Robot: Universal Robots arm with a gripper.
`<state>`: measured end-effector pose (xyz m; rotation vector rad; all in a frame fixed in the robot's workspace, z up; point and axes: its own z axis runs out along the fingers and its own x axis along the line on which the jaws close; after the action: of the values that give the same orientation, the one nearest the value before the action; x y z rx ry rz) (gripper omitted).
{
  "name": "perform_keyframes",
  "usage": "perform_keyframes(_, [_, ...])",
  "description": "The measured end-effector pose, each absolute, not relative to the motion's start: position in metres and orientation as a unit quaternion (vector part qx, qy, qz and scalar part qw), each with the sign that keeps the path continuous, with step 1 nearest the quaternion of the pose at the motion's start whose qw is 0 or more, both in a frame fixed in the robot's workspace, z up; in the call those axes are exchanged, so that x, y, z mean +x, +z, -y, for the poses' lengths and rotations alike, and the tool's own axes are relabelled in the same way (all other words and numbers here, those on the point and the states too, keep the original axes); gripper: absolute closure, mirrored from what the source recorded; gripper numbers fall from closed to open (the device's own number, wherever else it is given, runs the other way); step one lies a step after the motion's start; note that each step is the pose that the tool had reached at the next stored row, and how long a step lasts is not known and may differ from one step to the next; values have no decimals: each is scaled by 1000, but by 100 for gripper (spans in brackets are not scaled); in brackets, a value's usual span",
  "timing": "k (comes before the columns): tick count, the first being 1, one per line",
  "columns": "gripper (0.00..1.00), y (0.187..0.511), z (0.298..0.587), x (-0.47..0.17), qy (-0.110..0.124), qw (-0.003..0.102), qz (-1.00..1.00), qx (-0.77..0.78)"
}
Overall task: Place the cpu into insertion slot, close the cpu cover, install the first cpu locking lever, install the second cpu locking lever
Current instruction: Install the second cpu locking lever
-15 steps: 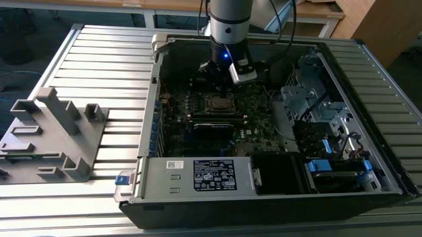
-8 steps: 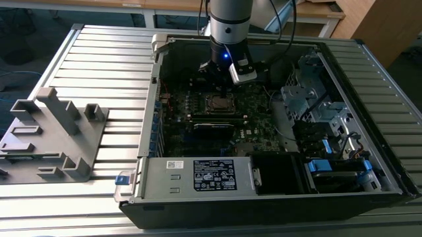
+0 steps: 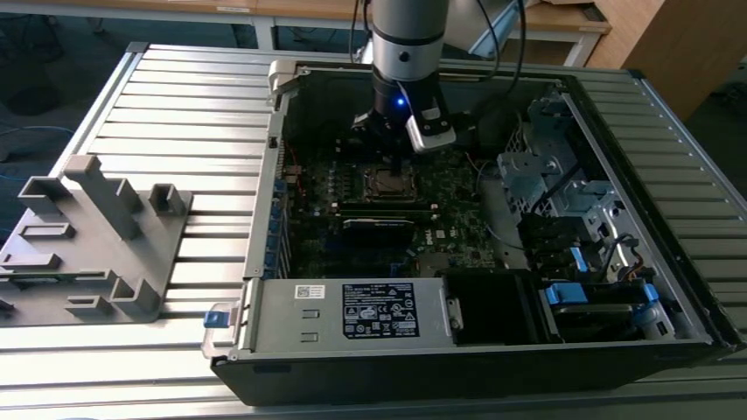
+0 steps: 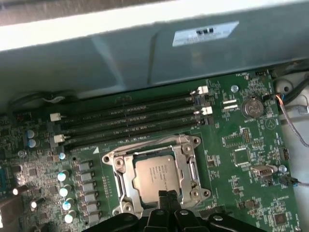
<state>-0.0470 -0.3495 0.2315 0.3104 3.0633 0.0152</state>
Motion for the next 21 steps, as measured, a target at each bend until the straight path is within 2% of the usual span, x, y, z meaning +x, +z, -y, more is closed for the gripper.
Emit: perform_keyframes(21, [89,237,361,-47,8,31,-994,101])
